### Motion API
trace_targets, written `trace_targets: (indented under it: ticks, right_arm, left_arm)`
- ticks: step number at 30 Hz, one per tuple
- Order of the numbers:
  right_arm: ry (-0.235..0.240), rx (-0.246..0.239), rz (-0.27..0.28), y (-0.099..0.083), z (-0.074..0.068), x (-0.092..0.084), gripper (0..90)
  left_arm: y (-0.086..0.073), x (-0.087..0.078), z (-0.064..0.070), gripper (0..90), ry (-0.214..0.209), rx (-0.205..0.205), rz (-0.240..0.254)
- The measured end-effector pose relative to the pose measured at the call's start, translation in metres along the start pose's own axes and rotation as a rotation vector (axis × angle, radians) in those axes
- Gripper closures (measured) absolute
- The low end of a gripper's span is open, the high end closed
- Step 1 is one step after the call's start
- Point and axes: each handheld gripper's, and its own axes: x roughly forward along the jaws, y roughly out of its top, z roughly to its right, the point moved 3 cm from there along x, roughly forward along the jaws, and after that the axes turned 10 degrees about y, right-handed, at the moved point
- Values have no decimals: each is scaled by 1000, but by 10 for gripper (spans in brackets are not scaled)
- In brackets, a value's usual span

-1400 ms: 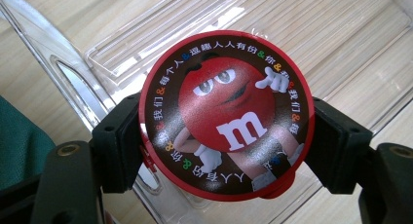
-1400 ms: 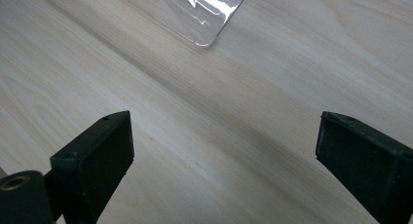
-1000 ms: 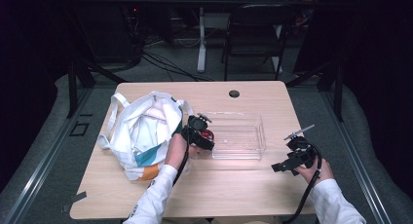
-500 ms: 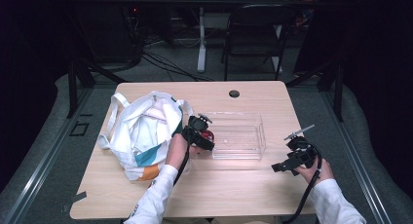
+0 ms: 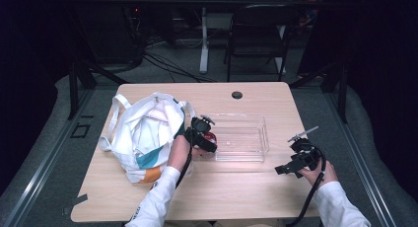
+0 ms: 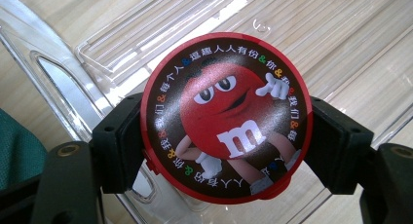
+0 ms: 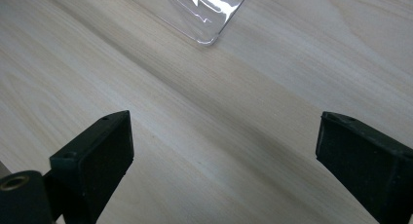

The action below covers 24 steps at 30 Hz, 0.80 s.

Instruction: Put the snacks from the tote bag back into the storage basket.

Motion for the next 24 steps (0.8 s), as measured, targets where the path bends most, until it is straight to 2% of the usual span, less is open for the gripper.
trace_targets:
  ticks: [1, 7, 10, 13, 16, 20, 21, 22, 24]
  right_arm:
    - [11, 7, 8, 0, -1, 1, 64]
    - [3, -1, -3, 0, 0, 0, 64]
    - [2, -3, -2, 0, 0, 0, 64]
    - [3, -2, 0, 1, 0, 0, 64]
    - [4, -3, 0, 1, 0, 0, 64]
    - [0, -3, -3, 0, 0, 0, 64]
    - [13, 4, 8, 0, 0, 0, 64]
    - [6, 5, 19, -1, 0, 1, 64]
    - [-5, -5, 5, -2, 2, -1, 64]
  left_arm:
    - [0, 0, 0, 252, 1, -1, 1]
    - [2, -5, -3, 229, -9, -19, 18]
    - [4, -10, -5, 219, 2, -18, 33]
    - [5, -14, -7, 199, -2, -33, 43]
    - [6, -20, -10, 176, 16, -50, 72]
    - [6, -31, -20, 163, 38, -71, 89]
    - [5, -34, -22, 164, 34, -79, 94]
    - [4, -38, -24, 163, 36, -79, 97]
    - [2, -45, -28, 160, 42, -83, 107]
